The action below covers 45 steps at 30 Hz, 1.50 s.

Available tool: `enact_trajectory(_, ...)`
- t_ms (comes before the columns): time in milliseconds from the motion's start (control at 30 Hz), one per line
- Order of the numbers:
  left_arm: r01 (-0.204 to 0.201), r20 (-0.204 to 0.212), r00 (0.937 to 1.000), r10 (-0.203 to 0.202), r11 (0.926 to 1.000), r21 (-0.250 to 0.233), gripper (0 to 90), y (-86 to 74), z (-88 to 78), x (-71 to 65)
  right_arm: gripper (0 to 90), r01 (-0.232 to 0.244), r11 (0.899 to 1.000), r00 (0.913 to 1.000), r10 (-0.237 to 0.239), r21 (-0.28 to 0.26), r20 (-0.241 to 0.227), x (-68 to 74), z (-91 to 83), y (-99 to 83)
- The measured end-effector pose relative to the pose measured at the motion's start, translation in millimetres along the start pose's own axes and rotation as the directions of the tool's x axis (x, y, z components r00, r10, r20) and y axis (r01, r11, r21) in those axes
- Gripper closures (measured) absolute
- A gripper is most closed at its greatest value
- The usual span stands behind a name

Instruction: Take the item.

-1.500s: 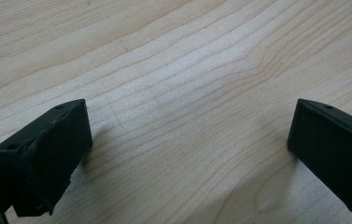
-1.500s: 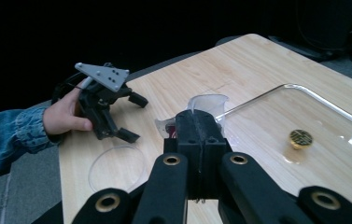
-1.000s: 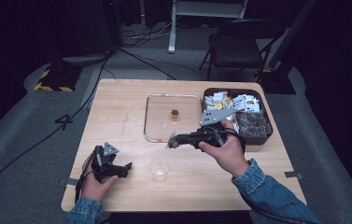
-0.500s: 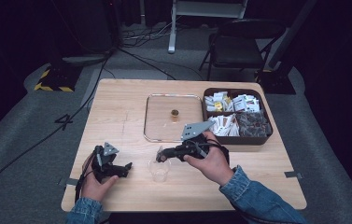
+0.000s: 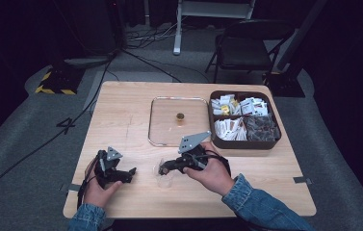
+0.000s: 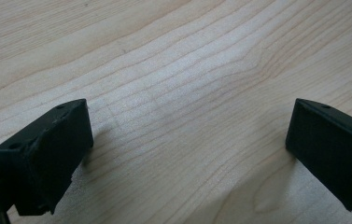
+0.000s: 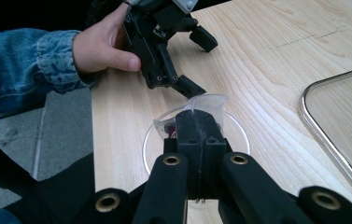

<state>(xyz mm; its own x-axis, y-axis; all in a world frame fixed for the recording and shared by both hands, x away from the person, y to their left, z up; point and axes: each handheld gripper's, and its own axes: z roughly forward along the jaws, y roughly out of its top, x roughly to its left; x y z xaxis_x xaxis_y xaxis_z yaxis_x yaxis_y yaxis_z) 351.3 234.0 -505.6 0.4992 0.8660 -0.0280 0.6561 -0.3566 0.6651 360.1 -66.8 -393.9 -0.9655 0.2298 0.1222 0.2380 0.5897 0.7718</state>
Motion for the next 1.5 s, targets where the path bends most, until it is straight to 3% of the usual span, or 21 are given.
enact_trajectory(100,0.000,0.000,1.0000,0.000,1.0000,0.000,1.0,0.0,0.0,0.0,89.3,0.012,1.000,0.9999,-0.012,0.010,0.011,0.8,2.7,-1.1)
enact_trajectory(233,0.000,0.000,1.0000,0.000,1.0000,0.000,1.0,0.0,0.0,0.0,79.1,0.015,1.000,0.9996,-0.015,0.009,0.022,1.0,4.4,-2.2)
enact_trajectory(300,0.000,0.000,1.0000,0.000,1.0000,0.000,1.0,0.0,0.0,0.0,67.9,0.001,1.000,0.9999,-0.001,-0.027,0.011,1.4,3.7,-2.3)
enact_trajectory(633,0.001,0.000,1.0000,-0.001,1.0000,-0.002,1.0,-0.1,0.2,0.0,50.2,-0.038,0.995,0.9988,0.041,-0.093,0.027,-5.8,-5.0,1.7)
enact_trajectory(867,-0.001,0.001,1.0000,0.001,1.0000,-0.002,1.2,-0.1,0.1,-0.1,46.8,-0.042,0.992,0.9976,0.048,-0.119,0.050,-10.7,-17.2,4.6)
enact_trajectory(1100,-0.002,0.002,1.0000,0.002,1.0000,-0.001,1.2,-0.1,-0.1,0.0,45.0,-0.056,0.988,0.9931,0.070,-0.144,0.094,-18.8,-41.9,2.7)
enact_trajectory(1500,-0.002,0.001,1.0000,0.002,1.0000,-0.001,1.2,0.0,-0.1,0.0,44.5,-0.091,0.981,0.9764,0.122,-0.172,0.178,-34.7,-88.5,-21.2)
